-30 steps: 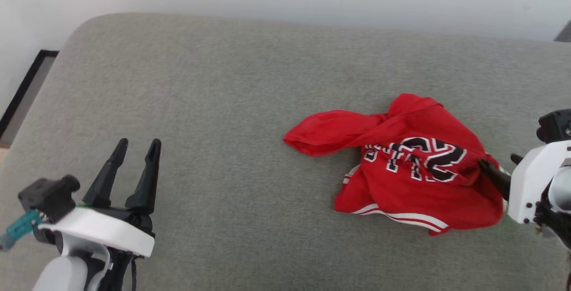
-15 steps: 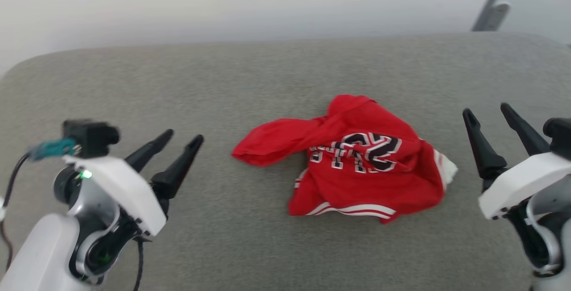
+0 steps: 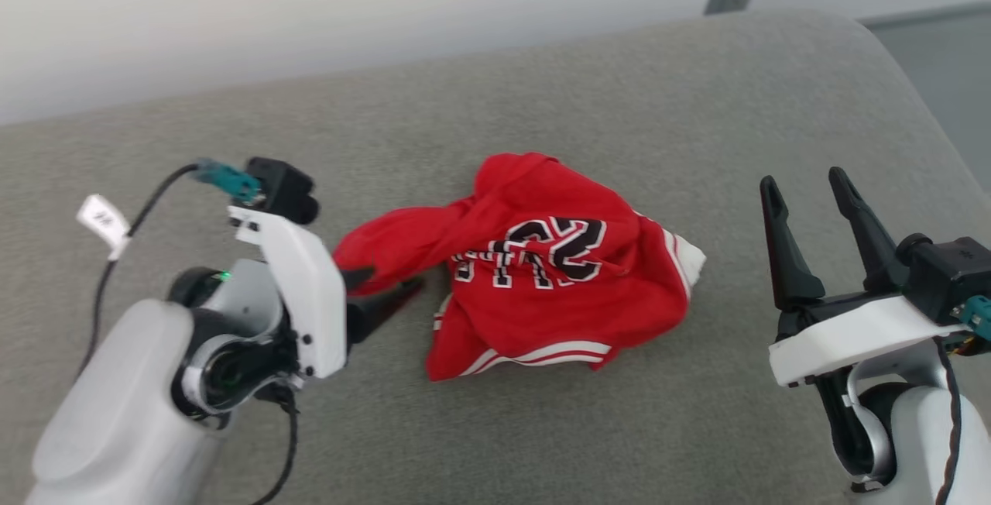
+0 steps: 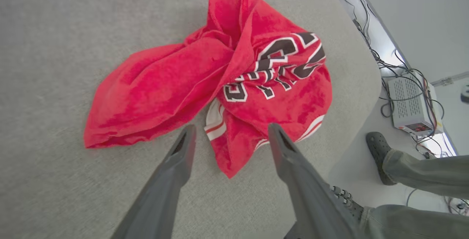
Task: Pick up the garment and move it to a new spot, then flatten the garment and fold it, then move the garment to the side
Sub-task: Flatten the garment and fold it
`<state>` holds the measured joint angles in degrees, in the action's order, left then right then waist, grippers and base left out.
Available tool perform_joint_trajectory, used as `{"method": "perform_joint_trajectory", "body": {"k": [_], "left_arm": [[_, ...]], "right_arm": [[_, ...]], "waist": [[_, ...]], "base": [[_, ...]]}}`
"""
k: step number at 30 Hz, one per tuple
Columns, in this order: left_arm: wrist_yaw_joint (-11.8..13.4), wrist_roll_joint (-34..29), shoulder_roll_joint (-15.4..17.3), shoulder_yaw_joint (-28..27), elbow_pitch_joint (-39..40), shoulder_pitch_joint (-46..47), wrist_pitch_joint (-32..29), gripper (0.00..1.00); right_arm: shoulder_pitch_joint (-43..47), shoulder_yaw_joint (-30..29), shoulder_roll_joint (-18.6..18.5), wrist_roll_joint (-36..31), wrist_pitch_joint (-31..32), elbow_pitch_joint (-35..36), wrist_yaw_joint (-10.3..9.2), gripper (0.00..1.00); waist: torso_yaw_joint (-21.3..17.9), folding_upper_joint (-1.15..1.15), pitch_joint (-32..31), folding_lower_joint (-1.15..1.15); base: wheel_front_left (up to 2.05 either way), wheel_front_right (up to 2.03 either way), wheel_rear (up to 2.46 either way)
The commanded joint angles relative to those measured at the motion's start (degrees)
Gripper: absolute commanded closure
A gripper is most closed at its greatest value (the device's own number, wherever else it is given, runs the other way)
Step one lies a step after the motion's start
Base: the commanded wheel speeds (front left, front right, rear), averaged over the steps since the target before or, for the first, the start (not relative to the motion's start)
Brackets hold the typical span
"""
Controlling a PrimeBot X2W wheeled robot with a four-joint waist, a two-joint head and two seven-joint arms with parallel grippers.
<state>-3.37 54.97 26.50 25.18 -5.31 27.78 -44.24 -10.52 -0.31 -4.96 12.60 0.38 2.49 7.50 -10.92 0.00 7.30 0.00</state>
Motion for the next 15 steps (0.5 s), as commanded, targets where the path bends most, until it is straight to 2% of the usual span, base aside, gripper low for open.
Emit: {"method": "perform_joint_trajectory", "body": {"k": [1,7,15], "left_arm": [[0.7,1.0,-0.6,0.8,-0.6,0.8,-1.9,0.00],[3.4,3.1,-2.1,2.9,-2.6,1.5,-7.8,0.00],[3.5,0.7,-2.5,4.7,-7.4,2.1,-7.4,0.00]], "right_arm": [[-0.7,-0.2,0.4,0.0,-0.8,-0.3,-0.02,0.00],[-1.3,0.0,1.2,0.2,-2.6,-1.0,-0.02,0.00],[-2.4,0.7,1.8,0.9,-4.2,-2.3,-0.02,0.00]], "waist": [[-1.6,0.00,1.2,0.00],[-3.8,0.00,3.6,0.00],[-5.2,0.00,5.8,0.00]], "base": [[0.00,0.00,0.00],[0.00,0.00,0.00],[0.00,0.00,0.00]]}}
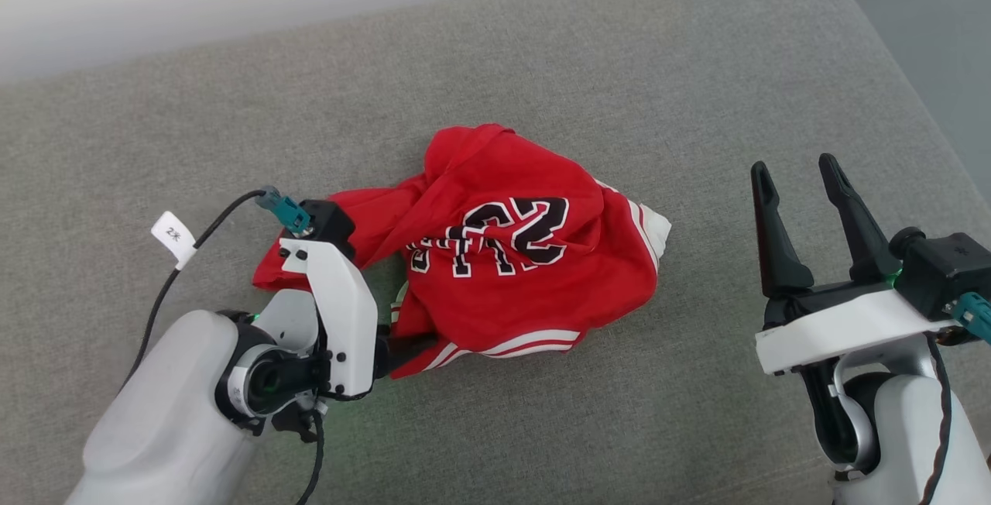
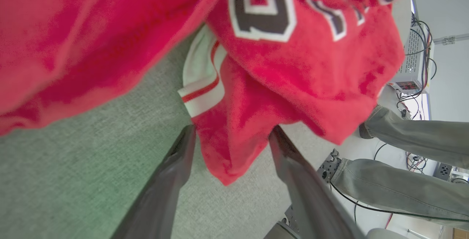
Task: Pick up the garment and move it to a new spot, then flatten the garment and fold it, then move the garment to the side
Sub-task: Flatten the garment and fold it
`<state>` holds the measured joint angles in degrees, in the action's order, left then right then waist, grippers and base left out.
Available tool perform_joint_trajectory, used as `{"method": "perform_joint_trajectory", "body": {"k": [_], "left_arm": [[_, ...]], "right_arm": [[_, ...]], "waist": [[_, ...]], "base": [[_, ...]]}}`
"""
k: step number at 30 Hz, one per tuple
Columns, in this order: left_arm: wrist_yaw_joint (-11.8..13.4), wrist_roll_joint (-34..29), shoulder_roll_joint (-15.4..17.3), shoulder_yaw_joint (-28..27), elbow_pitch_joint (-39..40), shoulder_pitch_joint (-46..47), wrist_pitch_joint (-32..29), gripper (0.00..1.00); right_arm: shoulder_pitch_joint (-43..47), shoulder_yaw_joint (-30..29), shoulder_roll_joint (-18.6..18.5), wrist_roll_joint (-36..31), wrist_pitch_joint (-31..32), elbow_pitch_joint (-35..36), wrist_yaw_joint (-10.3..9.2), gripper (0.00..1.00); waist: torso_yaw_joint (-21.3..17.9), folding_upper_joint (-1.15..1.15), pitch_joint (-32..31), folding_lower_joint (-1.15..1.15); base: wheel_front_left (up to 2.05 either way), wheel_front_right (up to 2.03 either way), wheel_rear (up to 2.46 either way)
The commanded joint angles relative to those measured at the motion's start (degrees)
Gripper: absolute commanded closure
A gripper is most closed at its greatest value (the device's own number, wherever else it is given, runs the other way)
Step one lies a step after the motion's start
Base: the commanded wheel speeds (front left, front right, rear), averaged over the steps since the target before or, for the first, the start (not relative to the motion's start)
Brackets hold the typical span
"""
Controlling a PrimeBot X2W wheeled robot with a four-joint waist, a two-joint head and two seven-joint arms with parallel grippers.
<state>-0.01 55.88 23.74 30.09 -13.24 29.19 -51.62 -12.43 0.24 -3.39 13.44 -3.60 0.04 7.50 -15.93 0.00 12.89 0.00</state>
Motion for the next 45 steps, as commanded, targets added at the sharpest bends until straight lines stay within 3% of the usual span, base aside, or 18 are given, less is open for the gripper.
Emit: {"method": "perform_joint_trajectory", "body": {"k": [1,5,6,11,15,24,26,31,36,45], "left_arm": [[-0.1,-0.4,0.0,0.0,-0.5,0.9,0.2,0.00],[-1.4,-0.5,-1.5,0.3,-4.1,1.8,1.9,0.00],[-2.4,-0.5,-1.8,0.5,-4.9,2.2,2.6,1.00],[-3.9,1.2,-2.4,-0.8,-7.9,3.9,3.5,1.00],[-3.9,2.1,-0.7,-2.9,-7.8,4.4,5.0,1.00],[-1.3,3.3,7.6,-10.4,-4.1,0.4,8.8,1.00],[0.1,2.7,11.2,-12.9,-2.3,-1.7,10.0,1.00],[1.0,3.7,14.1,-15.6,0.1,-4.2,10.5,1.00],[0.8,5.1,12.0,-14.0,5.0,-3.1,8.4,1.00],[0.6,6.9,3.5,-4.6,15.4,-0.5,1.6,1.00]], "right_arm": [[-0.7,0.1,0.3,0.0,-0.4,-0.1,-0.02,0.00],[-1.2,0.3,0.5,0.4,-1.1,-0.8,-0.02,0.00],[-1.4,0.2,0.4,0.5,-1.3,-1.0,-0.02,0.00],[-2.0,0.0,0.5,0.6,-2.0,-1.5,-0.02,0.00],[-1.7,-1.1,0.5,0.1,-2.1,-1.3,-0.02,0.00],[-0.2,-3.4,0.4,-0.5,-1.2,-0.5,-0.02,0.00],[0.1,-3.9,0.2,-0.5,-0.9,-0.5,-0.02,0.00],[0.9,-3.9,0.2,-0.3,-0.4,-0.1,-0.02,0.00],[1.4,-3.9,0.2,-0.3,0.3,0.3,-0.02,0.00],[2.1,-3.8,0.1,0.0,1.2,1.1,-0.02,0.00]], "waist": [[-0.2,0.00,0.3,0.00],[0.0,0.00,0.9,0.00],[0.2,0.00,1.0,0.00],[1.2,0.00,0.9,0.00],[2.7,0.00,0.4,0.00],[6.7,0.00,-0.9,0.00],[7.8,0.00,-1.4,0.00],[9.1,0.00,-2.2,0.00],[9.8,0.00,-3.2,0.00],[10.1,0.00,-3.9,0.00]], "base": [[0.00,0.00,0.00],[0.00,0.00,0.00],[0.00,0.00,0.00],[0.00,0.00,0.00],[0.00,0.00,0.00],[0.00,0.00,0.00],[0.00,0.00,0.00],[0.00,0.00,0.00],[0.00,0.00,0.00],[0.00,0.00,0.00]]}}
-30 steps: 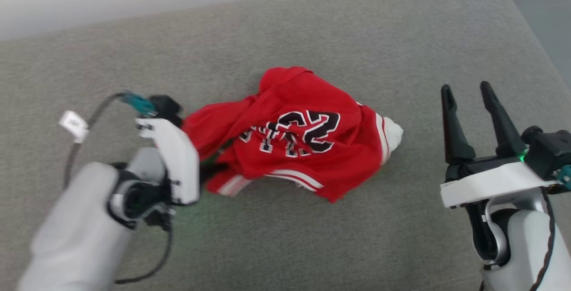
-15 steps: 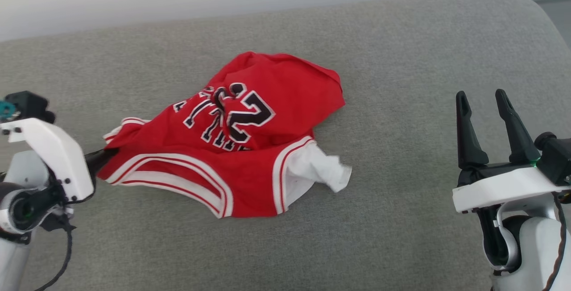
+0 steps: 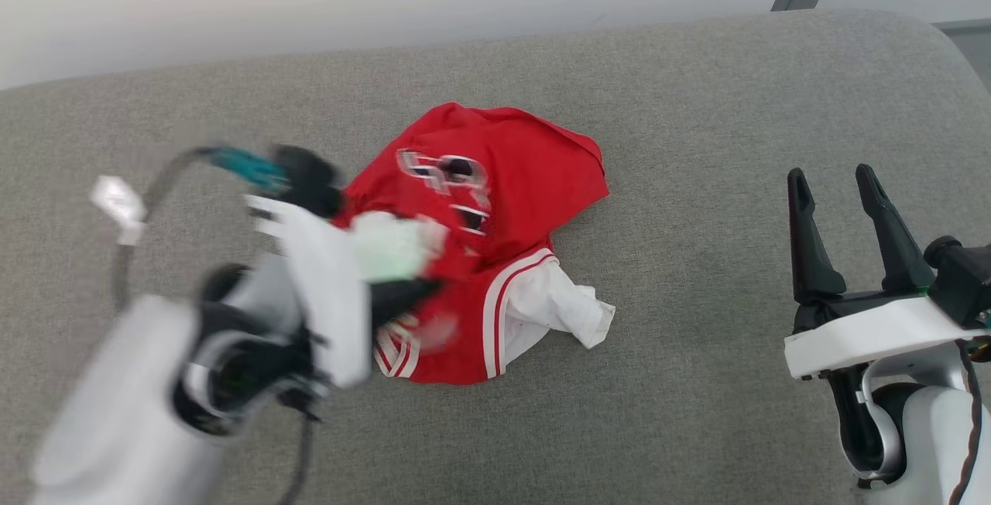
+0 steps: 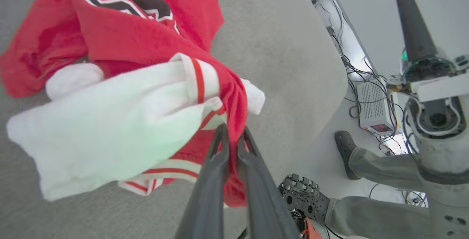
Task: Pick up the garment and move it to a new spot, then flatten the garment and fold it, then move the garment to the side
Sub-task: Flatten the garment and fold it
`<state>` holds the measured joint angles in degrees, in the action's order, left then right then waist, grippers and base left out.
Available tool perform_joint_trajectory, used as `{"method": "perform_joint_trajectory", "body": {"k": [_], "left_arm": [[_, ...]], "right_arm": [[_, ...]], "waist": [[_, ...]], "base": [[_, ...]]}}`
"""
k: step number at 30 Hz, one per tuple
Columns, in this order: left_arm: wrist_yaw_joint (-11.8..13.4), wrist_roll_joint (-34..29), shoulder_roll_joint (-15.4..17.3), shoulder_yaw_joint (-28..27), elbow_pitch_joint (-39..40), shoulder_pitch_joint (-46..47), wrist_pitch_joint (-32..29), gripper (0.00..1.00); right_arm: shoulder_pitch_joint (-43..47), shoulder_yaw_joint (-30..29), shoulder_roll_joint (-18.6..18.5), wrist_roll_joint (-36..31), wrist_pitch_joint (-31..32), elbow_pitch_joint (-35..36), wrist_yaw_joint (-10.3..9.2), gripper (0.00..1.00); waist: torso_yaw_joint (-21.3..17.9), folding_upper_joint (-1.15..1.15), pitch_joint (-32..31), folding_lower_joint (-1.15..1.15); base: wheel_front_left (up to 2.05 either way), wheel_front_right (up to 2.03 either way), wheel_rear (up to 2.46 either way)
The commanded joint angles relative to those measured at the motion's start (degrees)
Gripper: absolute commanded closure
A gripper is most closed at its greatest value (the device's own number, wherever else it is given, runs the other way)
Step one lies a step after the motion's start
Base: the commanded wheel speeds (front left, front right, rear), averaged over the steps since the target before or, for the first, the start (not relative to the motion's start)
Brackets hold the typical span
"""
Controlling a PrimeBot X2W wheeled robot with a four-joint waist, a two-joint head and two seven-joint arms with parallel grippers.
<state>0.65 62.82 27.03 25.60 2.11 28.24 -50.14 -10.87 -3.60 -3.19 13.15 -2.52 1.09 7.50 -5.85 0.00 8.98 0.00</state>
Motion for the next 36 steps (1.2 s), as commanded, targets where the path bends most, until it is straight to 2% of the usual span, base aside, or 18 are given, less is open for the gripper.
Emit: {"method": "perform_joint_trajectory", "body": {"k": [1,3,4,6,7,8,13,15,20,26,30,33,36], "left_arm": [[-0.3,-0.5,-0.6,1.2,0.6,0.4,-0.6,1.00],[-1.0,-1.2,-1.7,3.9,1.0,-0.1,-1.7,1.00],[-1.4,-1.7,-2.2,5.1,0.9,-0.4,-2.1,0.96],[-1.9,-2.2,-2.7,7.0,-0.2,-0.8,-2.7,0.73],[-2.3,-2.8,-2.7,7.8,-0.7,-0.8,-2.8,0.51],[-2.6,-3.2,-2.6,8.2,-1.2,-0.7,-2.8,0.00],[-3.2,-2.0,-2.0,6.8,-2.7,1.0,-3.0,0.00],[-2.4,-1.3,-1.2,5.9,-2.8,1.6,-3.7,0.00],[-1.9,-2.9,0.6,4.8,-3.4,4.1,-4.0,0.00],[-1.3,-5.1,2.8,4.5,-8.3,5.7,-4.2,0.00],[-1.8,-6.1,4.4,4.3,-11.6,5.2,-3.6,0.00],[-2.0,-6.5,4.7,4.2,-13.8,4.9,-2.6,0.00],[-2.4,-5.4,3.5,4.0,-16.0,5.1,-2.1,0.00]], "right_arm": [[0.6,0.2,-0.1,0.3,0.3,0.1,-0.02,0.00],[0.4,0.3,-0.1,0.3,0.4,0.2,-0.02,0.00],[0.3,0.4,0.0,0.4,0.3,0.2,-0.02,0.00],[-0.1,0.6,0.0,0.5,0.4,0.2,-0.02,0.00],[-0.3,0.7,0.0,0.6,0.4,0.2,-0.02,0.00],[-0.5,0.8,0.0,0.7,0.4,0.2,-0.02,0.00],[-1.0,1.2,0.1,0.9,-0.1,-0.2,-0.02,0.00],[-1.0,1.2,0.1,1.1,-0.2,-0.2,-0.02,0.00],[-0.8,0.6,0.1,1.2,-0.7,-0.1,-0.02,0.00],[-1.0,1.0,0.2,1.3,-0.9,0.1,-0.02,0.00],[-0.5,0.6,0.2,1.0,-0.6,0.5,-0.02,0.00],[-0.3,0.6,0.3,1.1,-0.5,0.7,-0.02,0.00],[-0.7,0.4,0.3,1.3,-0.5,0.4,-0.02,0.00]], "waist": [[0.0,0.00,0.1,0.00],[-0.1,0.00,0.3,0.00],[-0.1,0.00,0.4,0.00],[-0.2,0.00,0.7,0.00],[-0.3,0.00,0.8,0.00],[-0.3,0.00,1.0,0.00],[-0.6,0.00,1.2,0.00],[-0.7,0.00,1.2,0.00],[-0.6,0.00,1.3,0.00],[-1.5,0.00,2.1,0.00],[-1.9,0.00,2.7,0.00],[-2.1,0.00,3.2,0.00],[-1.9,0.00,3.6,0.00]], "base": [[0.00,0.00,0.00],[0.00,0.00,0.00],[0.00,0.00,0.00],[0.00,0.00,0.00],[0.00,0.00,0.00],[0.00,0.00,0.00],[0.00,0.00,0.00],[0.00,0.00,0.00],[0.00,0.00,0.00],[0.00,0.00,0.00],[0.00,0.00,0.00],[0.00,0.00,0.00],[0.00,0.00,0.00]]}}
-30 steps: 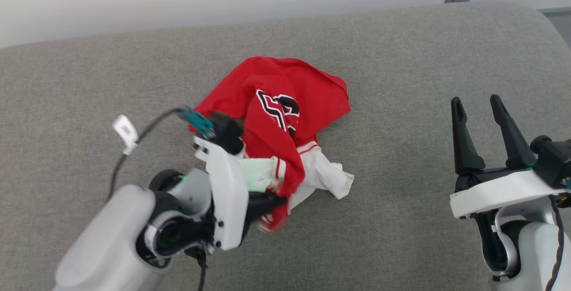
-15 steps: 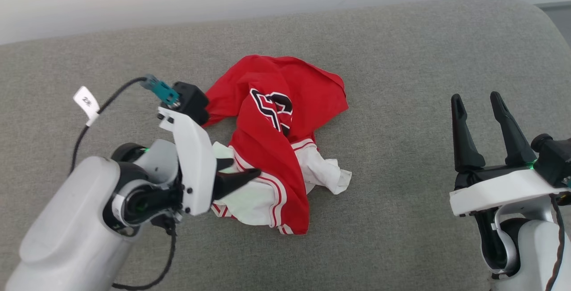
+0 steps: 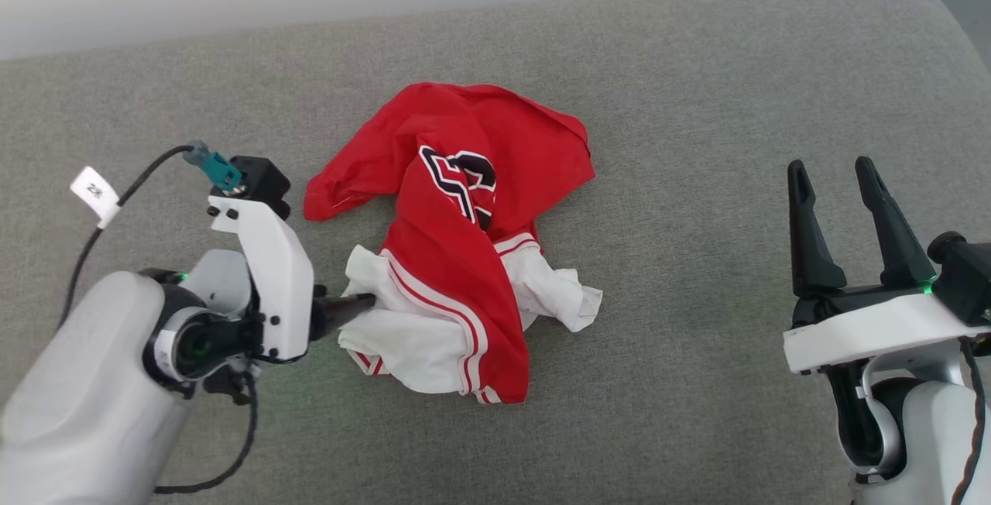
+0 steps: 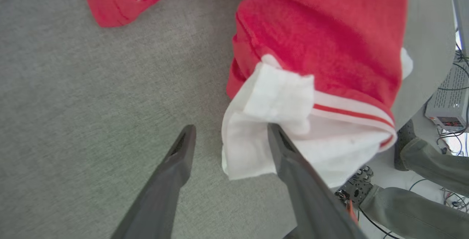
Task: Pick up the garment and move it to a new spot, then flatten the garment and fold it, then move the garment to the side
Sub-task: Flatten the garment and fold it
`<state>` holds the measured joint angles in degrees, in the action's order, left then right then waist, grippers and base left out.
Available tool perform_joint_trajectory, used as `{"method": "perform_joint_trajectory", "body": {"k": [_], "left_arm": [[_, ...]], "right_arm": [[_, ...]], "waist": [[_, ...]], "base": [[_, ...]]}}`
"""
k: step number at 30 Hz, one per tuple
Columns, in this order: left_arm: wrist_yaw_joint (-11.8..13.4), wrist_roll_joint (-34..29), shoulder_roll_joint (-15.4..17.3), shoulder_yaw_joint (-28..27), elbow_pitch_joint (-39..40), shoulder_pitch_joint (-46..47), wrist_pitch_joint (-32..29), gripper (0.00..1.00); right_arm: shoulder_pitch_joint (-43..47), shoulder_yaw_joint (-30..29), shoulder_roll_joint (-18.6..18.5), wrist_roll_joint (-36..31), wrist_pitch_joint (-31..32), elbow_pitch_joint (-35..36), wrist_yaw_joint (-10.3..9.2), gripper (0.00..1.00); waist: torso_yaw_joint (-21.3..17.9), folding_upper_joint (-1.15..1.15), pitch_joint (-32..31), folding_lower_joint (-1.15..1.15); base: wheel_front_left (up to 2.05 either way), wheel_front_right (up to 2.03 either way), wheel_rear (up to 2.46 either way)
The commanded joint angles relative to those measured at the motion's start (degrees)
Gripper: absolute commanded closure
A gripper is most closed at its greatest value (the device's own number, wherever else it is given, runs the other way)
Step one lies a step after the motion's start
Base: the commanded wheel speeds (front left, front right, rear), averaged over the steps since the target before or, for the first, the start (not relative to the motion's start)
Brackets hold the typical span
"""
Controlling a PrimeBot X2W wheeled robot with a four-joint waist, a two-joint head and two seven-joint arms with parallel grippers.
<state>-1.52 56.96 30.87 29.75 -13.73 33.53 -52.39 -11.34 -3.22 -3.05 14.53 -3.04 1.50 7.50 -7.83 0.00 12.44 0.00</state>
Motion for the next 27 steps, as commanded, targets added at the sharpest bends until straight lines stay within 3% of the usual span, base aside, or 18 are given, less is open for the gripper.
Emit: {"method": "perform_joint_trajectory", "body": {"k": [1,13,14,15,23,27], "left_arm": [[-0.4,0.9,-1.0,-0.1,-0.7,-0.1,0.2,0.00],[-1.4,2.9,-4.7,1.3,-5.4,0.3,-0.9,0.00],[-1.6,3.1,-4.8,1.4,-5.8,0.3,-0.9,0.73],[-1.7,3.2,-4.7,1.4,-6.1,0.4,-0.9,1.00],[-2.1,4.5,-3.0,-2.2,-4.0,1.3,2.6,1.00],[-0.4,5.4,-1.0,-5.8,-1.5,-0.4,5.7,1.00]], "right_arm": [[-0.4,0.0,0.1,-0.1,0.0,-0.1,-0.02,0.00],[-1.2,0.4,0.1,-0.3,0.2,-0.3,-0.02,0.00],[-1.2,0.5,0.1,-0.2,0.2,-0.3,-0.02,0.00],[-1.2,0.4,0.1,-0.2,0.1,-0.4,-0.02,0.00],[-0.8,-0.4,0.1,-0.8,0.1,-0.2,-0.02,0.00],[-0.5,-0.8,0.1,-1.0,0.3,-0.2,-0.02,0.00]], "waist": [[0.1,0.00,0.2,0.00],[0.7,0.00,1.3,0.00],[0.7,0.00,1.4,0.00],[0.8,0.00,1.5,0.00],[1.9,0.00,1.2,0.00],[2.6,0.00,0.8,0.00]], "base": [[0.00,0.00,0.00],[0.00,0.00,0.00],[0.00,0.00,0.00],[0.00,0.00,0.00],[0.00,0.00,0.00],[0.00,0.00,0.00]]}}
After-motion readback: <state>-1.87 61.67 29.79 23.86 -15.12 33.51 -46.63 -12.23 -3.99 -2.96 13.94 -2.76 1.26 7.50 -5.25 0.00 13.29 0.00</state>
